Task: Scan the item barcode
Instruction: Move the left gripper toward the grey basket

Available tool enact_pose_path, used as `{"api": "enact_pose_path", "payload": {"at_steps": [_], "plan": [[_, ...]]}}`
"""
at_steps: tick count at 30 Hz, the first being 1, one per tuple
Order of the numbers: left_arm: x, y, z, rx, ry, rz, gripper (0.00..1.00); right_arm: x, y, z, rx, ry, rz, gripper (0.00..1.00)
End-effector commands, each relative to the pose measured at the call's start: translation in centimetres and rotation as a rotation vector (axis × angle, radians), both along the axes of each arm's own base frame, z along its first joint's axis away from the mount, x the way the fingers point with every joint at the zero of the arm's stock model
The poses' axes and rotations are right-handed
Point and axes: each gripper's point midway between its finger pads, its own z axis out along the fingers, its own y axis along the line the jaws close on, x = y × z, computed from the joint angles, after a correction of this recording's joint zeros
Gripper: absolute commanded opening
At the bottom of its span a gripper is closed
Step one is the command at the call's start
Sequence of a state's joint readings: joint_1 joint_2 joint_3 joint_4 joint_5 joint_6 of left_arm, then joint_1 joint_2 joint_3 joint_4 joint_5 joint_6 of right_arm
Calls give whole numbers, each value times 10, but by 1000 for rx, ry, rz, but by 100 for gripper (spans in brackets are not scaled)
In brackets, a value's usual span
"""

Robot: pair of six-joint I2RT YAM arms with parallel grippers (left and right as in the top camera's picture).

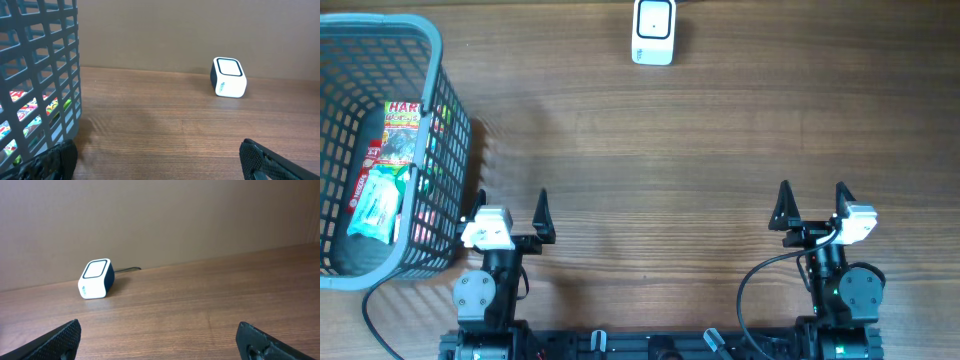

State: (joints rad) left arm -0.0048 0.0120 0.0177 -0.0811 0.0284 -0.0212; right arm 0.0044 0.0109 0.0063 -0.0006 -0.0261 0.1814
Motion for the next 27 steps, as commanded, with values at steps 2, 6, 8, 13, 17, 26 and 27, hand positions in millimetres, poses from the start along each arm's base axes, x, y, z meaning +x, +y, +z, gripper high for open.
{"api": "enact_pose_path", "payload": {"at_steps": [2, 6, 8, 13, 17, 26, 27], "plan": [[0, -2, -3, -13, -1, -8, 100, 0, 4, 1, 5, -5, 24, 100], [0, -2, -3, -13, -1, -8, 100, 2, 4, -10, 5, 43, 24, 100], [0, -2, -3, -13, -1, -8, 100, 3, 4, -15, 5, 63, 23, 100], [0, -2, -3, -13, -1, -8, 100, 4, 4, -18, 5, 78, 23, 99], [0, -2, -3, -12, -1, -7, 100, 4, 4, -18, 5, 78, 23, 100], [0, -2, -3, -14, -1, -11, 100, 4, 4, -18, 5, 78, 23, 100], [0, -2, -3, -14, -1, -11, 100, 4, 4, -18, 5, 79, 23, 100]]}}
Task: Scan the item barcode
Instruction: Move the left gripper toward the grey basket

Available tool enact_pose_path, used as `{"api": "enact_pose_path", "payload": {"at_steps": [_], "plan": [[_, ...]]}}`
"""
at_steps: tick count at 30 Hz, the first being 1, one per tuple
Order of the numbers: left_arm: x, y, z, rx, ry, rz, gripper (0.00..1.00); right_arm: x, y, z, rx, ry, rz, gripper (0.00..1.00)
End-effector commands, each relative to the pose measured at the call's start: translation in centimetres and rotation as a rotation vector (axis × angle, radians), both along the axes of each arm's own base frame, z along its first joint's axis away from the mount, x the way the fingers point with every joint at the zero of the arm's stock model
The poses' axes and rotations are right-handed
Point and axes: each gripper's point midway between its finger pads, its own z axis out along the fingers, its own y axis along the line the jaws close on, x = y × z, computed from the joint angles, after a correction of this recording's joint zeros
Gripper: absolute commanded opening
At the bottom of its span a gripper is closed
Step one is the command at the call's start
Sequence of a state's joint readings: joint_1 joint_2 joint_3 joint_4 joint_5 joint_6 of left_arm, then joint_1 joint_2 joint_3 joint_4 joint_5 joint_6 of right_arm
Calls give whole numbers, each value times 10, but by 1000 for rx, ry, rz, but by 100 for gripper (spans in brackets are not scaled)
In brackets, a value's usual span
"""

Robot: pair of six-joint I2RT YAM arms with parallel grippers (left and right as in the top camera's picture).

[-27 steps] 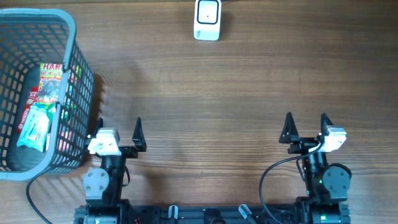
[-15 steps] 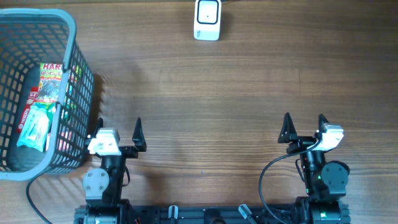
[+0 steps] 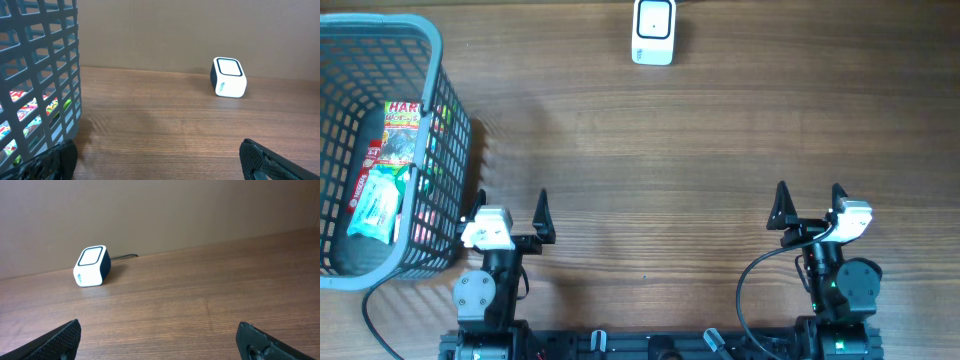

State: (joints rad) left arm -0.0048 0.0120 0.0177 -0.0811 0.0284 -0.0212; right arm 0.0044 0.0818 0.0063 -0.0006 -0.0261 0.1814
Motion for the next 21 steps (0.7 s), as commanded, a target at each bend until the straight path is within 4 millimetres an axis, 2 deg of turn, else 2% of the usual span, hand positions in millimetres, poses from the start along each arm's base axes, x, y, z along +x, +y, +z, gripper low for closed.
{"api": "enact_pose_path", "payload": {"at_steps": [1, 21], "plan": [[0, -2, -3, -14, -1, -11, 100, 0, 4, -2, 6, 7, 23, 100], [1, -2, -9, -26, 28, -10, 100, 0, 4, -2, 6, 7, 23, 100]]}}
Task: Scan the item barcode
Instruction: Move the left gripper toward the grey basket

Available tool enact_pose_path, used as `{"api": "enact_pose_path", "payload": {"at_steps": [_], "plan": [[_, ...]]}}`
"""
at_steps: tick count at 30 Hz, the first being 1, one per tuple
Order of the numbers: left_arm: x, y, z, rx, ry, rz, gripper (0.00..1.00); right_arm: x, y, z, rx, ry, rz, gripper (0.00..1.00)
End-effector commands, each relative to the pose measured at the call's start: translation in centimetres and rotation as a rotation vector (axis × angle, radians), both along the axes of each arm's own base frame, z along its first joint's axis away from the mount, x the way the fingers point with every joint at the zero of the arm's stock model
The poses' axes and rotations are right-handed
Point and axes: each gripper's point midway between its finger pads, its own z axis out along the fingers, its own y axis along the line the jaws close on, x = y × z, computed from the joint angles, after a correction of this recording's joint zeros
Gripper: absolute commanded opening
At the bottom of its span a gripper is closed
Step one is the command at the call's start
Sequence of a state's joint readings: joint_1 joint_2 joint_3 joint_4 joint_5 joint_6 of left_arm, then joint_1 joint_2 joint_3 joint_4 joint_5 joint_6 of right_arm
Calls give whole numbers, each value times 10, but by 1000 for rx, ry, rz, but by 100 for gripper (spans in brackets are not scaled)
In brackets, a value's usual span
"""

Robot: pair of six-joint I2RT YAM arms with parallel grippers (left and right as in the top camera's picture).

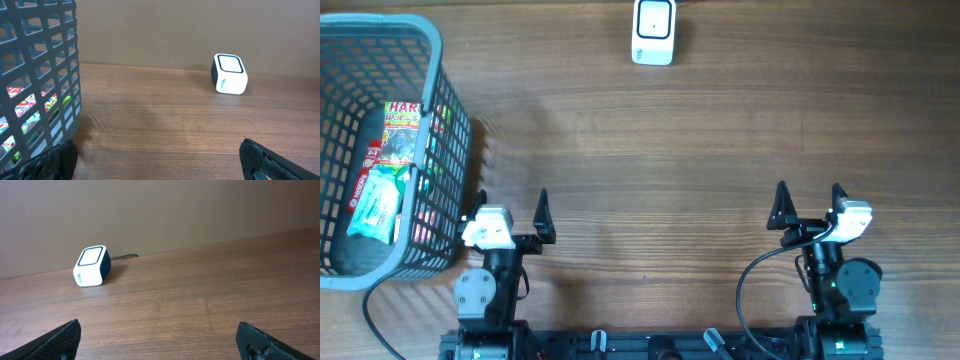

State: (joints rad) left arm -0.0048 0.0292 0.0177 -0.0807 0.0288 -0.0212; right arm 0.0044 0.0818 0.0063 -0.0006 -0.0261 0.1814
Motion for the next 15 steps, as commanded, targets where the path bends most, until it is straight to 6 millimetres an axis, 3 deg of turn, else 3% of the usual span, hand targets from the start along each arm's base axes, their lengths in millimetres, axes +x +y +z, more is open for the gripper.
{"api": "enact_pose_path", "payload": {"at_steps": [1, 5, 8, 15], "plan": [[1, -2, -5, -59, 13, -6, 100, 0, 4, -2, 6, 7, 23, 100], [1, -3, 4, -67, -18, -13, 100, 0, 4, -2, 6, 8, 23, 100], [-2, -19, 19, -74, -26, -104, 100, 0, 4, -2, 6, 7, 23, 100], [6, -54, 82, -97, 39, -309, 100, 0, 4, -2, 6, 7, 23, 100]]}}
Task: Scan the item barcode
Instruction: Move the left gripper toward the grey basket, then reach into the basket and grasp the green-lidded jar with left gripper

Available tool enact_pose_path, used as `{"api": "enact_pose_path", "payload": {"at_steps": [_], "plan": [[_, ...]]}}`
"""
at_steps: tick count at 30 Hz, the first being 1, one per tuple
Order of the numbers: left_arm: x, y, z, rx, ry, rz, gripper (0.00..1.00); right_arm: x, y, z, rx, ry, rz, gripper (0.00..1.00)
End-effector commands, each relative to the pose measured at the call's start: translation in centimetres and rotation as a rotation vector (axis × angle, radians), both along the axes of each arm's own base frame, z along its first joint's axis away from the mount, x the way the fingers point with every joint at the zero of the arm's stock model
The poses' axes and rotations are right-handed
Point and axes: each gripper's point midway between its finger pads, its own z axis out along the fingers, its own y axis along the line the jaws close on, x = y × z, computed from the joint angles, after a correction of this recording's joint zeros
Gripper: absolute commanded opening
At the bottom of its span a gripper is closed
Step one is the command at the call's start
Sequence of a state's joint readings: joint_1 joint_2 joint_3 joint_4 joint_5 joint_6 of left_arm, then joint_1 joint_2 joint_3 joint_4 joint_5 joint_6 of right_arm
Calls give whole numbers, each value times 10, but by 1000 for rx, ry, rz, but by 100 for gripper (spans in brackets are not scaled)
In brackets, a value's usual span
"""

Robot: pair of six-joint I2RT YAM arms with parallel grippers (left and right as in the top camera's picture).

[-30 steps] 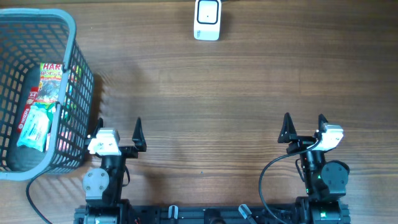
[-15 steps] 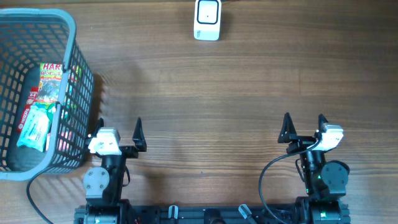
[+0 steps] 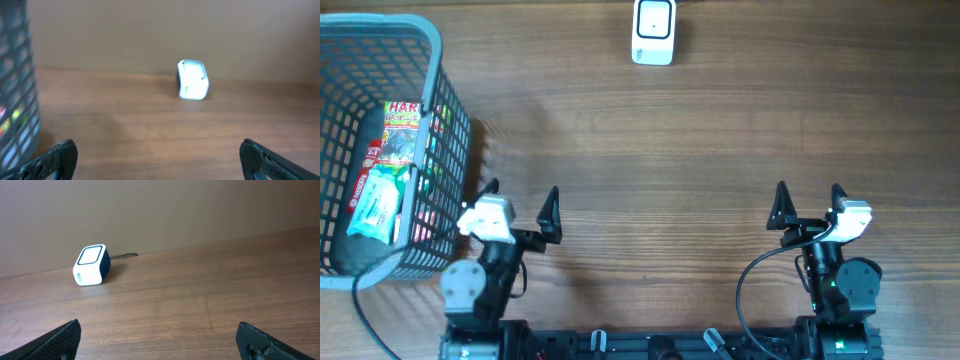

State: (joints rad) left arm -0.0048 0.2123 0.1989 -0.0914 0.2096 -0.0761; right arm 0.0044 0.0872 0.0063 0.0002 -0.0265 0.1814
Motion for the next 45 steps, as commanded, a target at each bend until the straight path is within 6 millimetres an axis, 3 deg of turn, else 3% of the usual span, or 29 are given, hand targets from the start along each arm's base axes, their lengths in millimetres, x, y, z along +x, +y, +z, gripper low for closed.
{"api": "enact_pose_path", "payload": {"at_steps": [1, 7, 12, 16, 17, 19, 22, 24, 27, 30, 33, 38, 40, 43, 45], "plan": [[9, -26, 47, -28, 41, -153, 100, 0, 4, -1, 6, 3, 23, 100], [37, -28, 117, -45, 294, -160, 100, 0, 4, -1, 6, 3, 23, 100], [49, -27, 98, -57, 454, -152, 100, 0, 4, -1, 6, 3, 23, 100], [54, -20, 131, -91, 405, -118, 100, 0, 4, -1, 6, 3, 23, 100], [54, -14, 147, -90, 379, -93, 100, 0, 4, -1, 6, 3, 23, 100], [58, 22, 178, -149, 364, 102, 100, 0, 4, -1, 6, 3, 23, 100], [57, 74, 203, -241, 395, 350, 100, 0, 4, -1, 6, 2, 23, 100], [58, 107, 209, -312, 430, 470, 100, 0, 4, -1, 6, 3, 23, 100], [58, 162, 185, -482, 509, 677, 100, 0, 4, -1, 6, 3, 23, 100], [52, 202, 133, -619, 680, 843, 100, 0, 4, -1, 6, 3, 23, 99], [62, 227, 87, -673, 821, 911, 100, 0, 4, -1, 6, 3, 23, 100], [78, 232, 32, -707, 999, 907, 100, 0, 4, -1, 6, 2, 23, 100], [73, 233, 18, -734, 1057, 957, 100, 0, 4, -1, 6, 3, 23, 100], [46, 242, -9, -884, 1134, 1270, 100, 0, 4, -1, 6, 2, 23, 100], [41, 240, -21, -913, 1171, 1338, 100, 0, 4, -1, 6, 2, 23, 99]]}}
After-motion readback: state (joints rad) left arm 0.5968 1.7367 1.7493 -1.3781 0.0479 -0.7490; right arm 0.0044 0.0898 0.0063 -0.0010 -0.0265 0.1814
